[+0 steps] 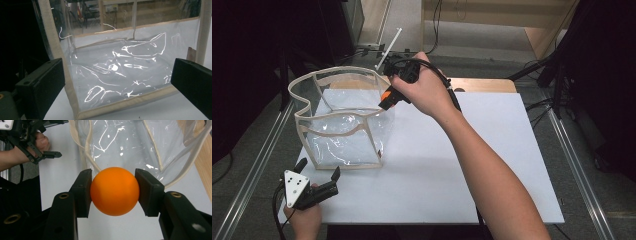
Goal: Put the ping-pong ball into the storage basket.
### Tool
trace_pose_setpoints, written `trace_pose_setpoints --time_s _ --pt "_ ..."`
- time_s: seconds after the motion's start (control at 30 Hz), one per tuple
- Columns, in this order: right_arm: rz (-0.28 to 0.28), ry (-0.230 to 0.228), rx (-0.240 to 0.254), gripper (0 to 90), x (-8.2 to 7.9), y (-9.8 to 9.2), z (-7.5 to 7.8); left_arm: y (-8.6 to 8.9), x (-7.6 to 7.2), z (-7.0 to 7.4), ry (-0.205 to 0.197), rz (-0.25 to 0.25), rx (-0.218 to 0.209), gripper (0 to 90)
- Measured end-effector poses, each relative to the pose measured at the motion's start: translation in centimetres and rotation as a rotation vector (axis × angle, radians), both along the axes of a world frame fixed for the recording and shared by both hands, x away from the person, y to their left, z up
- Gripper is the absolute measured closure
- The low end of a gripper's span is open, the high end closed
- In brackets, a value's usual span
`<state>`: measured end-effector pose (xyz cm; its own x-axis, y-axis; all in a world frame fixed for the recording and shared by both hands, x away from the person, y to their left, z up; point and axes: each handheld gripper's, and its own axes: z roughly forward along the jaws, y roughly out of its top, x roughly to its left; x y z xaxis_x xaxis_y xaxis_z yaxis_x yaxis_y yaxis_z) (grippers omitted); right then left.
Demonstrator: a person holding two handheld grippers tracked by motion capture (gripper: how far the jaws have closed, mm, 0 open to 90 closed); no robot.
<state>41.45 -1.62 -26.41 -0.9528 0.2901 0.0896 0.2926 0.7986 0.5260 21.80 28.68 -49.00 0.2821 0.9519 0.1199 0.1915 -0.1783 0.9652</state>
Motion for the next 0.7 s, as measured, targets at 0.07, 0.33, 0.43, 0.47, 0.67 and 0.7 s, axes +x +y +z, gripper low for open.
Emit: trace_pose_setpoints --time_s 0.07,0.33,0.43,0.47,0.67,0.7 --pt "-0.002 0.002 -0.003 48.3 0.1 0.1 0.0 0.0 0.0 0.0 0.000 0.001 0.000 0.0" --pt "-0.005 -0.001 -0.011 48.3 0.7 0.7 0.0 0.0 0.0 0.0 0.001 0.001 -0.002 0.0" --pt "-0.008 0.000 -0.007 48.3 0.7 1.0 0.0 0.0 0.0 0.0 0.001 0.000 -0.005 0.0" --pt "-0.006 -0.003 -0.005 48.3 0.8 1.1 0.0 0.0 0.0 0.0 0.001 0.000 -0.005 0.0" --pt "-0.006 -0.006 -0.016 48.3 1.0 1.7 -0.3 0.0 0.0 0.0 0.001 0.000 -0.005 0.0" --pt "-0.007 -0.005 -0.019 48.3 1.1 1.8 -0.4 0.0 0.0 0.0 0.002 0.000 -0.005 0.0"
